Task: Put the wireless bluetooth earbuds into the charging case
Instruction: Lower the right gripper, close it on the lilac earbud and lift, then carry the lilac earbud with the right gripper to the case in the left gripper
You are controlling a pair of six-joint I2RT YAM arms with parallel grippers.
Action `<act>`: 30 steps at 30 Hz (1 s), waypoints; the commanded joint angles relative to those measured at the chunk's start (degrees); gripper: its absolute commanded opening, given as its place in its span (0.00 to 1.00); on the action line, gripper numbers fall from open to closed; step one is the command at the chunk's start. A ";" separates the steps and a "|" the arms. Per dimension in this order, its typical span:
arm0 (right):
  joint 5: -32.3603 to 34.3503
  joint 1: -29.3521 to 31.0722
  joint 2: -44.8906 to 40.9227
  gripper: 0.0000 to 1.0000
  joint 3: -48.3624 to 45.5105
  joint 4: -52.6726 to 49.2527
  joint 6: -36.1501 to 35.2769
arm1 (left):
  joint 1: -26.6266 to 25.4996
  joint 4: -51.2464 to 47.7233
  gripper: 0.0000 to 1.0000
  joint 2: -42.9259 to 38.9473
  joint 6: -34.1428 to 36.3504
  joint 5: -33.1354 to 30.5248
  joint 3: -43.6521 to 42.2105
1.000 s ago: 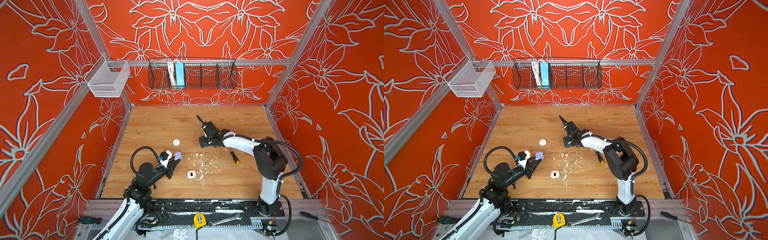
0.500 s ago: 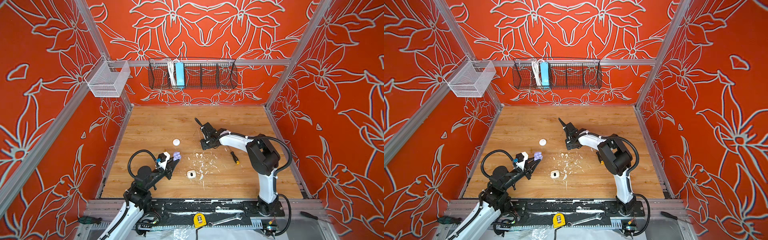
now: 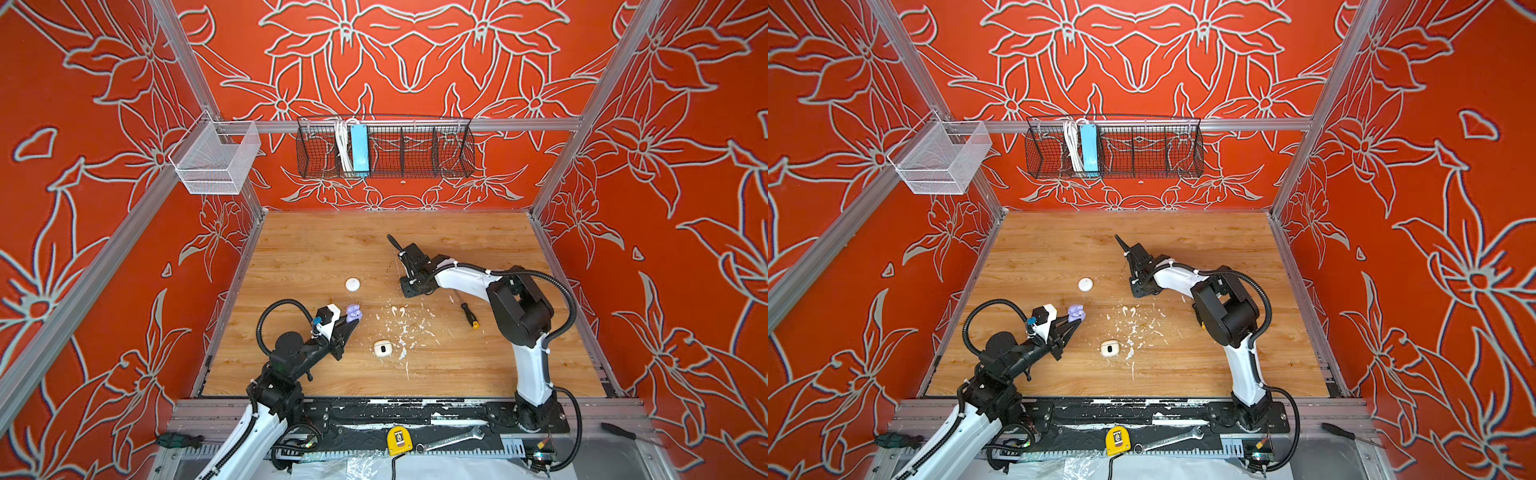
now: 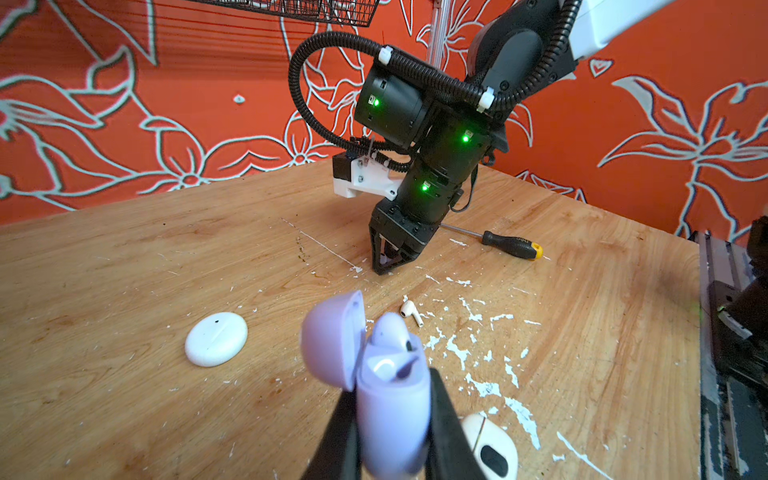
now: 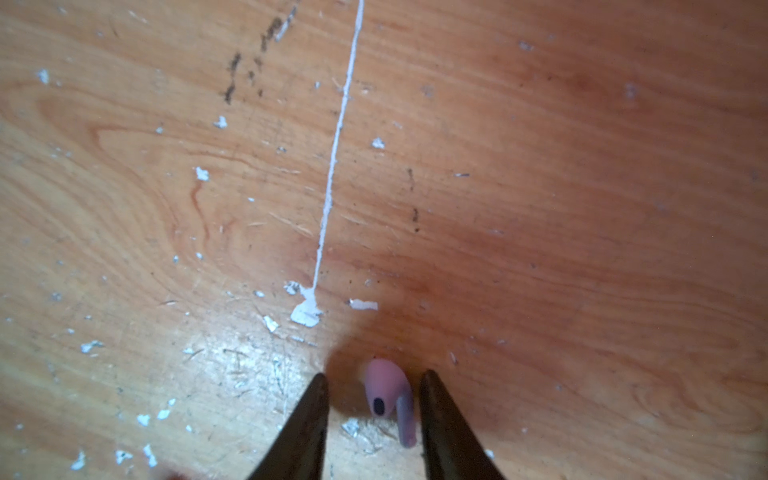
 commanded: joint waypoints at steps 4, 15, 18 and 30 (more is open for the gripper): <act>1.09 -0.28 1.53 0.27 1.17 -1.92 0.58 | -0.12 -0.90 0.00 -1.73 0.15 0.37 1.19; 3.34 -0.14 -1.77 0.14 -1.71 0.23 2.10 | -0.13 -2.27 0.00 -5.07 0.44 2.74 1.32; 5.75 0.48 -5.51 0.13 -4.25 2.59 2.91 | -0.13 -2.05 0.00 -5.65 0.37 3.87 1.27; 28.40 19.83 -28.82 0.11 -14.38 19.21 4.71 | -0.13 5.83 0.00 -3.73 2.48 6.90 2.12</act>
